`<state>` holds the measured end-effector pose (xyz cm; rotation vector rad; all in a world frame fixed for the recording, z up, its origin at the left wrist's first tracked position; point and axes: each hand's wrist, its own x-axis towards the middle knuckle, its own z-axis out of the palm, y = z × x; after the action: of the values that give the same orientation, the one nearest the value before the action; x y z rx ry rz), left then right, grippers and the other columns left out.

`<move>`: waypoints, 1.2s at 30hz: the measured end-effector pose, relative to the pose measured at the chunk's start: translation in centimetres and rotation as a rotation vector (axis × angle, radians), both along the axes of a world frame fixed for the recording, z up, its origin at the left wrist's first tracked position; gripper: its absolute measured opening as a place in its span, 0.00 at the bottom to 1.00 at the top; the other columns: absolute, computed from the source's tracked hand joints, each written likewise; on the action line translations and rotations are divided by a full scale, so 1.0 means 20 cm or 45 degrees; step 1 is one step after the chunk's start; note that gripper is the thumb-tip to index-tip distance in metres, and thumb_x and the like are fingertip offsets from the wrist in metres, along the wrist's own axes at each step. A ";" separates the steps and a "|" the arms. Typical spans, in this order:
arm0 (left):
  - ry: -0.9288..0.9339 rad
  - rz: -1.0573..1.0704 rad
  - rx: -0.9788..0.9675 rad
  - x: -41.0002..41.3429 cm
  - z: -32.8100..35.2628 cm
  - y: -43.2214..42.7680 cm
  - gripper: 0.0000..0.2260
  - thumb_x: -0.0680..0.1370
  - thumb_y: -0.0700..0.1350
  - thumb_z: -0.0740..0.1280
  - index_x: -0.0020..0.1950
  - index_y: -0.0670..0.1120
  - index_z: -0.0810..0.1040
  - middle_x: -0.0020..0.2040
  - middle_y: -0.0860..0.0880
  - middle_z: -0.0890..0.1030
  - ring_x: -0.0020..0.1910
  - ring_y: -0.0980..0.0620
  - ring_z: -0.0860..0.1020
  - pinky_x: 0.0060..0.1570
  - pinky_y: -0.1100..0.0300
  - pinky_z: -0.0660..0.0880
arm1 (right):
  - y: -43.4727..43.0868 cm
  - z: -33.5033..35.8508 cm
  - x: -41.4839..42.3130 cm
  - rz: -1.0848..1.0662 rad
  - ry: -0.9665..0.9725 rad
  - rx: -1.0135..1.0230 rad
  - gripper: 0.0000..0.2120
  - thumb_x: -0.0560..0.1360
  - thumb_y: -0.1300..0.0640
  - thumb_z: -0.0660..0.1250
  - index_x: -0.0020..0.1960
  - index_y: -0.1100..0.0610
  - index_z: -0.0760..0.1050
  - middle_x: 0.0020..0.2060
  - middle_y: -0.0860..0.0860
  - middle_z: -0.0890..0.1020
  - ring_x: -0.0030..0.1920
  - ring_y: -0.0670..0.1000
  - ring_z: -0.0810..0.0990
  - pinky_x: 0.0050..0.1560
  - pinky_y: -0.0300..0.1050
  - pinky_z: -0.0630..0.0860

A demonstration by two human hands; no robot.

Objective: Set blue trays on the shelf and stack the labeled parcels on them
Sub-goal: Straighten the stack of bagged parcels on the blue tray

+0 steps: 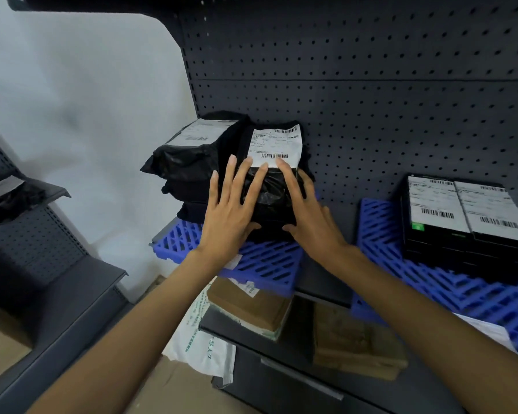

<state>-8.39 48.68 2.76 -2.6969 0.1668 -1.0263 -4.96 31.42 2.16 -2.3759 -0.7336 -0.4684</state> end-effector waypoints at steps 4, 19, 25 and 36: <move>-0.031 -0.125 0.093 0.03 0.03 0.12 0.49 0.69 0.62 0.73 0.81 0.48 0.49 0.80 0.43 0.54 0.79 0.40 0.46 0.75 0.42 0.37 | 0.07 0.00 -0.02 -0.076 -0.023 0.016 0.64 0.65 0.69 0.78 0.76 0.32 0.36 0.77 0.52 0.55 0.49 0.63 0.81 0.36 0.53 0.73; 0.245 -0.462 -0.506 0.10 0.22 0.74 0.31 0.79 0.61 0.61 0.78 0.52 0.58 0.77 0.48 0.58 0.67 0.39 0.70 0.58 0.39 0.75 | 0.28 0.03 -0.12 -0.350 -0.016 -0.005 0.65 0.65 0.77 0.74 0.76 0.32 0.36 0.77 0.56 0.58 0.31 0.55 0.76 0.31 0.55 0.73; 0.292 -0.750 -0.554 0.17 0.21 0.81 0.26 0.81 0.51 0.64 0.77 0.48 0.60 0.75 0.45 0.58 0.64 0.42 0.71 0.52 0.44 0.79 | 0.34 0.02 -0.17 -0.404 -0.027 -0.033 0.65 0.65 0.76 0.74 0.76 0.33 0.36 0.77 0.56 0.57 0.29 0.54 0.77 0.30 0.52 0.72; 0.261 -0.814 -0.532 0.19 0.19 0.82 0.24 0.82 0.47 0.63 0.77 0.49 0.60 0.75 0.46 0.57 0.60 0.41 0.74 0.54 0.46 0.78 | 0.44 0.06 -0.18 -0.593 -0.029 -0.248 0.62 0.68 0.80 0.65 0.75 0.38 0.27 0.78 0.59 0.51 0.23 0.52 0.67 0.21 0.45 0.68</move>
<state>-4.56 65.15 6.60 -3.2154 1.0103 -1.0161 -8.66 40.13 3.29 -2.7341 -0.2340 -0.6390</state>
